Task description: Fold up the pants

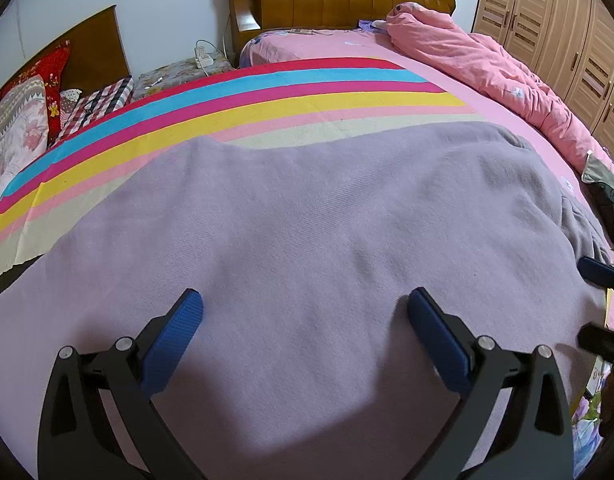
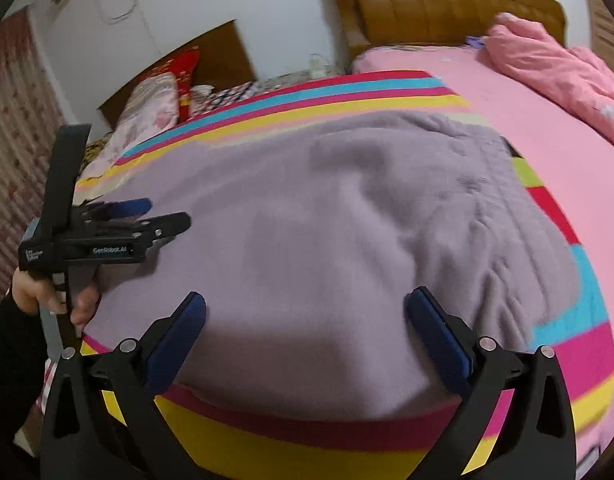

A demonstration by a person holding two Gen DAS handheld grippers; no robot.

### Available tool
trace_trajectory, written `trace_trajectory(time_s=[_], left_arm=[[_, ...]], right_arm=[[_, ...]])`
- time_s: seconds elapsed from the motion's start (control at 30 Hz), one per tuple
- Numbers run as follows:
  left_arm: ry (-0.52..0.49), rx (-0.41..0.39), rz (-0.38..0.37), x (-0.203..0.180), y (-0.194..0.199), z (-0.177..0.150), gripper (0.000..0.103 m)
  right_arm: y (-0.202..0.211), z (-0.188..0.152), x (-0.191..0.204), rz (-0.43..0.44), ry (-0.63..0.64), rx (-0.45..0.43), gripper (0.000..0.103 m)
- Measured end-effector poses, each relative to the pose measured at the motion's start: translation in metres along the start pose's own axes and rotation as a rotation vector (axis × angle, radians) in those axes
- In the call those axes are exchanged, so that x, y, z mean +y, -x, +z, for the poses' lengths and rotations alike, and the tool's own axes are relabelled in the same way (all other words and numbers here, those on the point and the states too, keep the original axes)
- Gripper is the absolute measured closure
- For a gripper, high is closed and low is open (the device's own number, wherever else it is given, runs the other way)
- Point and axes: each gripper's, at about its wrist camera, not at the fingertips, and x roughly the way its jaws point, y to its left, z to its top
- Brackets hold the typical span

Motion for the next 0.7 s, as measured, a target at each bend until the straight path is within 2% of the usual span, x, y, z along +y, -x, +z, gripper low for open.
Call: trace_trajectory(time_s=[0.1,0.17,0.23,0.3,0.33,0.37,0.4,0.47,0.6,0.63,0.7], left_arm=[[0.001,0.000,-0.001,-0.001,0.000,0.001,0.001],[0.001,0.000,-0.002,0.000,0.000,0.001,0.001],[0.005,-0.002,-0.009,0.000,0.001,0.001,0.001],[0.023,-0.006,-0.025,0.004,0.005,0.001,0.002],[0.026,-0.004,-0.016,0.006,0.010,0.001,0.002],[0.031,-0.036,0.004,0.013,0.024,-0.002,0.002],[0.045,-0.097,0.003,0.023,0.042,-0.007,0.002],[0.087,-0.158,0.005,0.049,0.071,-0.018,0.002],[0.239,-0.156,0.089,0.119,0.109,-0.055,0.002],[0.280,-0.150,0.099,0.135,0.117,-0.067,0.002],[0.367,-0.126,0.159,0.170,0.131,-0.099,0.002]], right_arm=[[0.017,0.001,0.004,0.000,-0.045,-0.047,0.005],[0.019,-0.003,0.009,0.048,-0.032,-0.063,0.005],[0.007,-0.010,0.011,0.102,-0.036,-0.009,0.004],[0.001,-0.018,0.015,0.071,0.006,-0.021,0.004],[0.002,-0.018,0.016,0.059,0.015,-0.011,0.005],[0.005,-0.018,0.014,0.057,0.001,-0.006,0.005],[0.008,-0.018,0.011,0.061,-0.020,-0.002,0.005],[0.013,-0.017,0.007,0.062,-0.037,0.004,0.005],[0.017,-0.013,0.031,-0.095,0.005,-0.005,0.005],[0.018,-0.012,0.041,-0.092,0.016,-0.022,0.005],[0.015,-0.007,0.071,-0.034,0.064,-0.053,0.005]])
